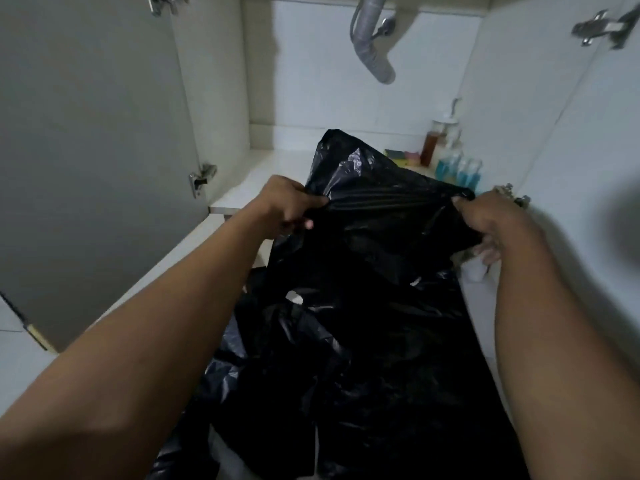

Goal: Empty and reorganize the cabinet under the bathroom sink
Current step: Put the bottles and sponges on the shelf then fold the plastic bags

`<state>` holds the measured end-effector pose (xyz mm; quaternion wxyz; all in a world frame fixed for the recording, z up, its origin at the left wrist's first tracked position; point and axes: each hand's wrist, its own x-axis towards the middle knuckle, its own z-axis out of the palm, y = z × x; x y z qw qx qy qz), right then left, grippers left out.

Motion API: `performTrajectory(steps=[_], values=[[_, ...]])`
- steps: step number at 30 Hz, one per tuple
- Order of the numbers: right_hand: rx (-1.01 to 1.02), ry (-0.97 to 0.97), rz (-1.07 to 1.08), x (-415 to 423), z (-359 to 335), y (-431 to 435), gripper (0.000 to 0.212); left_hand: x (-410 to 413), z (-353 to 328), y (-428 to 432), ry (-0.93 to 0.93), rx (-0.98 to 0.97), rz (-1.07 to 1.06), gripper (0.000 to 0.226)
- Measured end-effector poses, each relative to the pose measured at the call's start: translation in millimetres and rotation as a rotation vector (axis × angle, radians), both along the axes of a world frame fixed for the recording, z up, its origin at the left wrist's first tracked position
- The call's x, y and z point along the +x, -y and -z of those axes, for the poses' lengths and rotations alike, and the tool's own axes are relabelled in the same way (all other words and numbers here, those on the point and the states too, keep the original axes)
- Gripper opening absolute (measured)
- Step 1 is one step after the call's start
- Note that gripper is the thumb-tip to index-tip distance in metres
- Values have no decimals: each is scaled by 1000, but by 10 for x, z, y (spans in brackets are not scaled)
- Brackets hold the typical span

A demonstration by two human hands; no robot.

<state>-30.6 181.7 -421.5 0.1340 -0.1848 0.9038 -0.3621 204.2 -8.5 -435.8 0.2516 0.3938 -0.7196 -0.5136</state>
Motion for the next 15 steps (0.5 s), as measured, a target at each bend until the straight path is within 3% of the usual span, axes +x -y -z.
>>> performTrajectory(steps=[2,4,7,9,12,15], values=[[-119,165,15,-30,4,-146,52,-237,143,-197,-46,174,53,23],[-366,112,17,-164,92,-240,36,-473,289,-315,-81,70,3,20],[-636,-434,58,-401,222,-435,31,-691,334,-395,-303,-319,-112,9],[-764,-657,129,-467,371,-622,36,-771,421,-456,-435,-540,-58,18],[-681,-791,67,-478,837,-896,29,-777,886,-578,-335,-727,113,29],[-297,-619,-134,-454,1442,-1221,16,-727,1639,-677,100,-751,287,43]])
